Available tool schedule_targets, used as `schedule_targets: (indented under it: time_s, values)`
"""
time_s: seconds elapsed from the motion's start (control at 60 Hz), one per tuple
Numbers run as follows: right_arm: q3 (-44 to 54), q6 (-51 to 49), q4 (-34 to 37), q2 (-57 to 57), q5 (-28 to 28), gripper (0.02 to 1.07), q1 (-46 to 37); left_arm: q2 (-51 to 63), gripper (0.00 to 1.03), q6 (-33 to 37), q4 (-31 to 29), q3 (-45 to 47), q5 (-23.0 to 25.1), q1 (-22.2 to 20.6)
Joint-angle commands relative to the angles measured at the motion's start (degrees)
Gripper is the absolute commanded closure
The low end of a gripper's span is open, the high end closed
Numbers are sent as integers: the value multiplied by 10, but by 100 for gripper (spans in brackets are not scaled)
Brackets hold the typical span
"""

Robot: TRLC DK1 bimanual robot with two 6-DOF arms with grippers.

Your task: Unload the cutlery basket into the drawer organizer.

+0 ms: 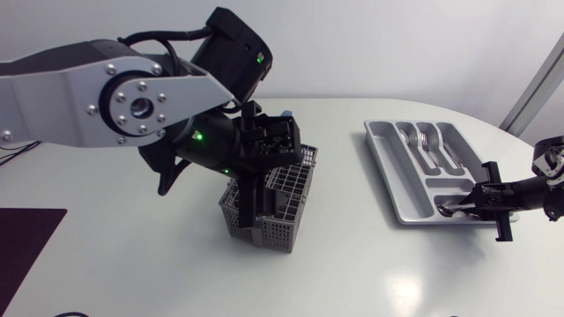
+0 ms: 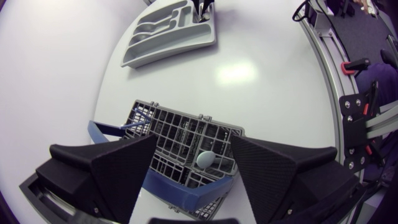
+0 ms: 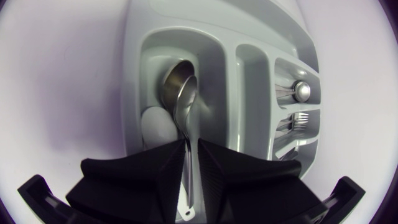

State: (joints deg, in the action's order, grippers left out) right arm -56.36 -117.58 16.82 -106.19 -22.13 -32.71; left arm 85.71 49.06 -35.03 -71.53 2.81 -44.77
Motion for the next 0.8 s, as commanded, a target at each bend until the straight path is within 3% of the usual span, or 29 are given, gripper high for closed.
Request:
schedule_targets:
  time_s: [0.0,0.05,0.233,0.417,0.783]
  values:
    - [18,-16,-16,-6,6,65,4,10,21,19,-10,-16,-6,-3]
    - [20,-10,-16,4,3,57,4,9,21,18,-13,-12,-9,-3]
    - [43,20,2,69,-34,50,5,3,21,15,-12,20,-21,-1]
    - [56,82,41,120,-62,34,27,2,21,11,-12,45,-26,3]
    - [97,324,110,259,-110,34,162,-45,21,6,-4,61,-26,14]
